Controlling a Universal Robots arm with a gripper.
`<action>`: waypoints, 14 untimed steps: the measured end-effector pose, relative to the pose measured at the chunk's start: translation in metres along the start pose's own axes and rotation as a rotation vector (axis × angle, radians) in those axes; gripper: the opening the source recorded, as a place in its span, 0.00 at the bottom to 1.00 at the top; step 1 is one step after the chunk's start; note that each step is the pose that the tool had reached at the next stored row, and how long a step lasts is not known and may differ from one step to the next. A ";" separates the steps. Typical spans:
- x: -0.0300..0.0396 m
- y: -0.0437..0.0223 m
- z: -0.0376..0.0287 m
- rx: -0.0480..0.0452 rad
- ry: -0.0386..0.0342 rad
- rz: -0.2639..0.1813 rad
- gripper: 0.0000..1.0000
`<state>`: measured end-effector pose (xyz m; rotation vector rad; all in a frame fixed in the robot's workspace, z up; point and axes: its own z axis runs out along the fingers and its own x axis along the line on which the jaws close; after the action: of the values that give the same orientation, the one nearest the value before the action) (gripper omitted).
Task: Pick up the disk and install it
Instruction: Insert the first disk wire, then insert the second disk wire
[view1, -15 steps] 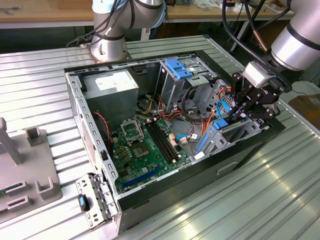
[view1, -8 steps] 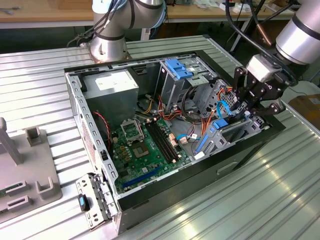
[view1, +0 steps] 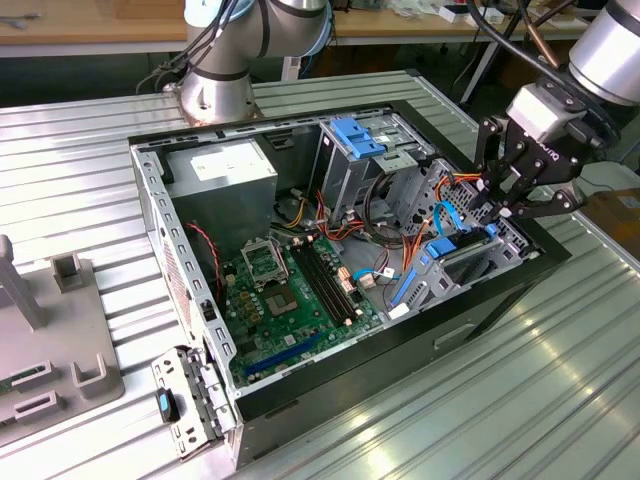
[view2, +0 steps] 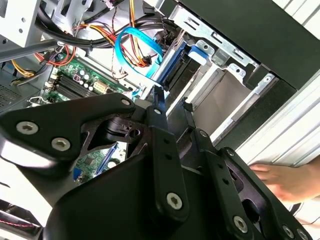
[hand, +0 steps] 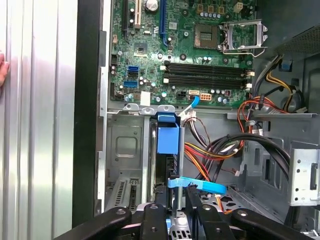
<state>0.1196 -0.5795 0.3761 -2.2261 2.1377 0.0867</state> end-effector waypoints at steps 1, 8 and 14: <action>-0.0001 0.0000 -0.0003 0.0000 0.0003 0.000 0.30; -0.0001 0.0000 -0.0017 0.0000 0.0003 0.000 0.30; -0.0002 0.0000 -0.0027 0.0000 0.0004 0.000 0.30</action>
<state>0.1196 -0.5795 0.3788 -2.2263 2.1380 0.0863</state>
